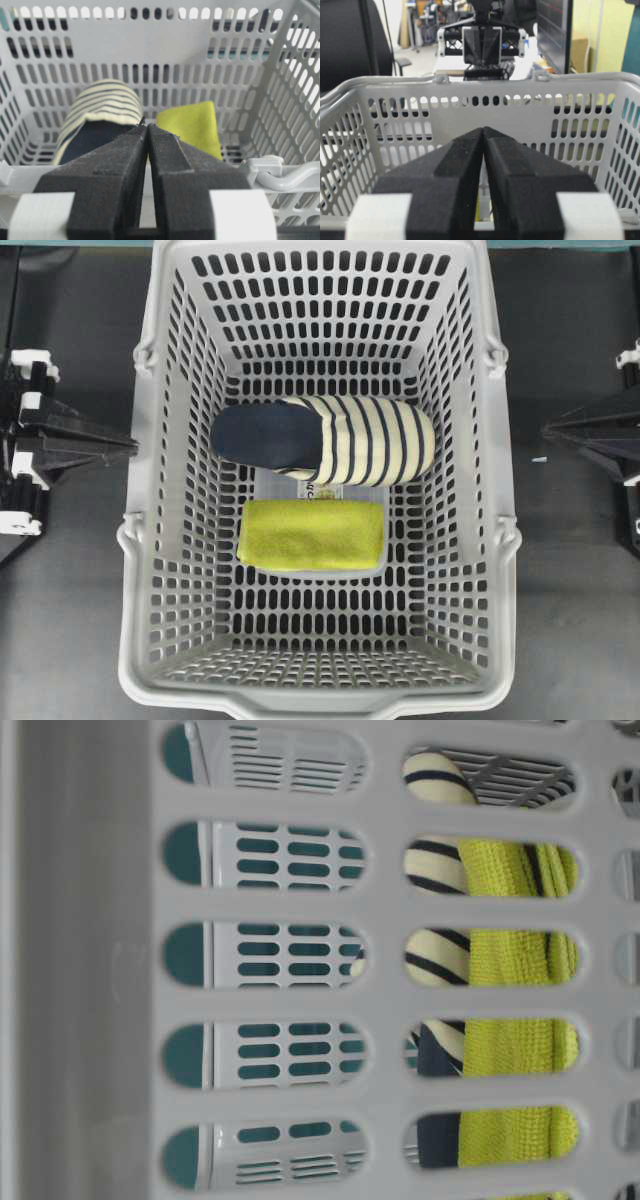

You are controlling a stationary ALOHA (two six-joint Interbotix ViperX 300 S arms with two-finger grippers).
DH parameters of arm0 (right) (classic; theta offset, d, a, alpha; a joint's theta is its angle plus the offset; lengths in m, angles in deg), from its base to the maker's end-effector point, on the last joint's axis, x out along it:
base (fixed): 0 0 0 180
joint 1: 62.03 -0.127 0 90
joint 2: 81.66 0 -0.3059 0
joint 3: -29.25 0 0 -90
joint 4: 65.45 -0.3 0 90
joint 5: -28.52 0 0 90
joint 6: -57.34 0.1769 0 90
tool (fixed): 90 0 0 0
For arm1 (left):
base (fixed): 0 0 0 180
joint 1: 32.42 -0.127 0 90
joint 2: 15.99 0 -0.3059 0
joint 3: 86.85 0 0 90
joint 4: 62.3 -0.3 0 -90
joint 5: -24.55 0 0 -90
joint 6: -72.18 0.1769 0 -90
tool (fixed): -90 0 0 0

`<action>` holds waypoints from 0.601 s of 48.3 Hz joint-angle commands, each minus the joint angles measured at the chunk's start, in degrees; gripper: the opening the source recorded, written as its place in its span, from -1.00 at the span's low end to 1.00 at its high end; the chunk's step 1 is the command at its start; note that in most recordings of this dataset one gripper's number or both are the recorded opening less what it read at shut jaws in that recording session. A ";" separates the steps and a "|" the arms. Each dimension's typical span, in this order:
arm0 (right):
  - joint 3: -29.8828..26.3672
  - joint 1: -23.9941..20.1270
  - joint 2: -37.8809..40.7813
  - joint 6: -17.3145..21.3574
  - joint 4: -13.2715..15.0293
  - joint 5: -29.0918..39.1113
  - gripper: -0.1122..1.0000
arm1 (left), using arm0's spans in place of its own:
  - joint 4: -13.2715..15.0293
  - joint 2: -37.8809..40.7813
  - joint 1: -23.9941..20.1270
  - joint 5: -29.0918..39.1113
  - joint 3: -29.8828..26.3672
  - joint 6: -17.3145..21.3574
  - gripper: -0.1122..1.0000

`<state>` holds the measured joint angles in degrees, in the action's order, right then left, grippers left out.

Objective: Pick up the yellow cloth from the shopping basket with the left arm.

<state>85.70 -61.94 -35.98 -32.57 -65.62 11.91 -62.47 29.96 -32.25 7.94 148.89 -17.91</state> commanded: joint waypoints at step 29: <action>-4.04 -0.35 -7.56 0.70 -0.26 21.09 -0.79 | -2.37 19.25 4.83 41.75 -34.37 -1.23 -0.80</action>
<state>83.50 -62.20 -42.93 -32.22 -65.71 30.02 -64.58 44.54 -28.56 46.70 119.36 -19.41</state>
